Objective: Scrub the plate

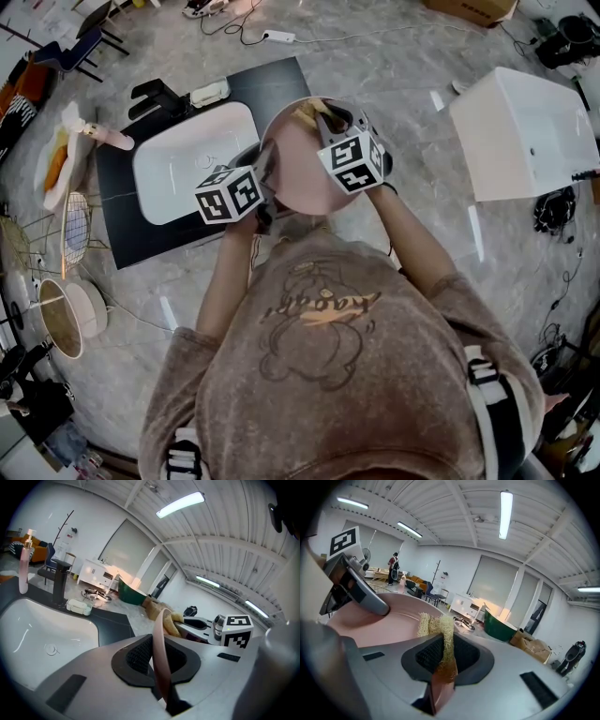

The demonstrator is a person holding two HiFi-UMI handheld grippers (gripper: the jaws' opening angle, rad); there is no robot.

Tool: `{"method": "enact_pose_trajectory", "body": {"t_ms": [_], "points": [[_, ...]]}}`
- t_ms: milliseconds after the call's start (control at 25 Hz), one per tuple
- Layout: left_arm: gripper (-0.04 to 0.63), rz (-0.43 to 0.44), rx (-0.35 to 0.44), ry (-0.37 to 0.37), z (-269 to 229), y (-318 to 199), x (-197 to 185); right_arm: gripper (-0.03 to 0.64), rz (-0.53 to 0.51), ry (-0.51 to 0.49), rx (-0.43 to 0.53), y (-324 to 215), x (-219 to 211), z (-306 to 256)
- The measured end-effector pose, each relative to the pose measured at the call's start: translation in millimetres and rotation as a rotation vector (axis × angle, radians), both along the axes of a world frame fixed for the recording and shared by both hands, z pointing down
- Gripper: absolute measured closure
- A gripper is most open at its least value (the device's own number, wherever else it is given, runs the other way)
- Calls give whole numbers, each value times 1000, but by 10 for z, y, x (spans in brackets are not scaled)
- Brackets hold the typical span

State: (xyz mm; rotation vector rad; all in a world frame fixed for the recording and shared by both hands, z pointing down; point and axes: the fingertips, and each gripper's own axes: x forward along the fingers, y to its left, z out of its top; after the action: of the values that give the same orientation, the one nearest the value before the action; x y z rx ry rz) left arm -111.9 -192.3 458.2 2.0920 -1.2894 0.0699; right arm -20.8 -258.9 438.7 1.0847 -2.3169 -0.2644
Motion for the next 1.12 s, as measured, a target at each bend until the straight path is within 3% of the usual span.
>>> {"method": "enact_pose_trajectory", "body": {"t_ms": [480,1120], "points": [[558,-58,33,-46,-104,-126,-208,568,79,65,-92,-8,430,327],[557,-193,-2,30,56,-194,-456,568,-71,114,-270,720,190,892]]}}
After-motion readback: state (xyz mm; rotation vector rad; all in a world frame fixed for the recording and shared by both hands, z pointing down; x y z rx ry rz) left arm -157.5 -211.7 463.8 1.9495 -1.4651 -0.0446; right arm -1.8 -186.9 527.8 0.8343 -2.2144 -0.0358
